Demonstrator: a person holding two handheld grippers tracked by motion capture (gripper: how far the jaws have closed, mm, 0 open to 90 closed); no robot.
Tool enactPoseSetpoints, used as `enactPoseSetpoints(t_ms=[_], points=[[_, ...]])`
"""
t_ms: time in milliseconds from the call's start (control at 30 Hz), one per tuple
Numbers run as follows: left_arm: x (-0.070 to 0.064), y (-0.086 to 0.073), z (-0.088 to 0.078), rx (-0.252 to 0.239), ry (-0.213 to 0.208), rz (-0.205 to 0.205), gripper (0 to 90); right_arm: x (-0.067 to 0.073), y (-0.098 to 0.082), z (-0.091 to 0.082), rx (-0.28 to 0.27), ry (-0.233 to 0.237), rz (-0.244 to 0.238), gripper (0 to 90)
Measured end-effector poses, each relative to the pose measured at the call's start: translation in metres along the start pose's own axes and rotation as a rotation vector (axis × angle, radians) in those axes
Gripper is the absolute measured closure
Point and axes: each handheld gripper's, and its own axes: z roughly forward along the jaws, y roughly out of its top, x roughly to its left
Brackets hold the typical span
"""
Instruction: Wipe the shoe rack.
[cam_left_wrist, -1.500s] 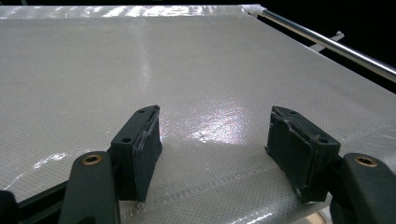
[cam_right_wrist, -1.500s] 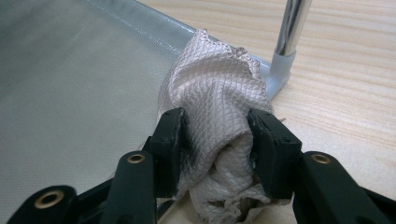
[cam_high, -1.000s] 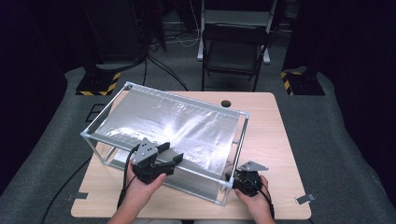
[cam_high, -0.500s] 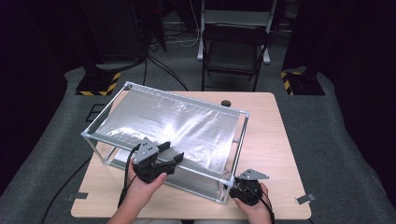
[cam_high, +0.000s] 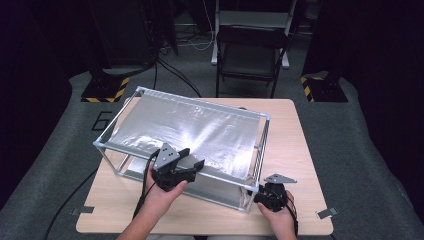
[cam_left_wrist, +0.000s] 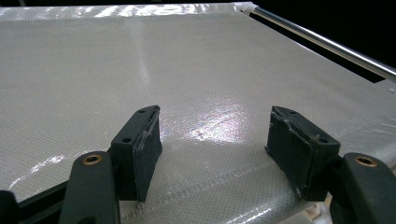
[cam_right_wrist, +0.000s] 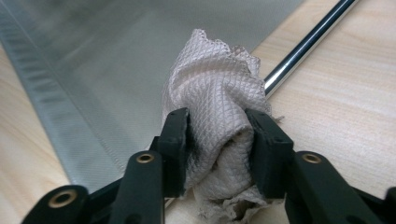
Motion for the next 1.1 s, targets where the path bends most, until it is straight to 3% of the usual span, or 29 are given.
enactPoseSetpoints(t_ms=[33, 200, 400, 600, 767, 1100], points=[[0.000, 0.000, 0.000, 0.000, 0.000, 0.000, 34.5, -0.001, 0.000, 0.000, 0.000, 0.008, 0.021, 62.3], [0.000, 0.000, 0.000, 0.000, 0.002, 0.000, 34.5, -0.002, 0.002, -0.005, 0.004, 0.030, 0.027, 68.2], [0.000, 0.000, 0.000, 0.001, 0.000, -0.005, 34.5, 0.000, 0.011, -0.016, -0.016, 0.016, -0.008, 69.3], [0.000, 0.000, 0.000, -0.001, 0.003, -0.005, 34.5, 0.001, 0.032, -0.044, -0.081, 0.011, -0.021, 69.2], [0.000, 0.000, 0.001, -0.002, -0.001, -0.004, 34.5, 0.005, 0.042, -0.058, -0.094, 0.029, -0.027, 69.5], [0.000, 0.000, 0.001, -0.003, -0.001, -0.005, 34.5, 0.011, 0.078, -0.109, -0.185, 0.012, -0.072, 71.0]])
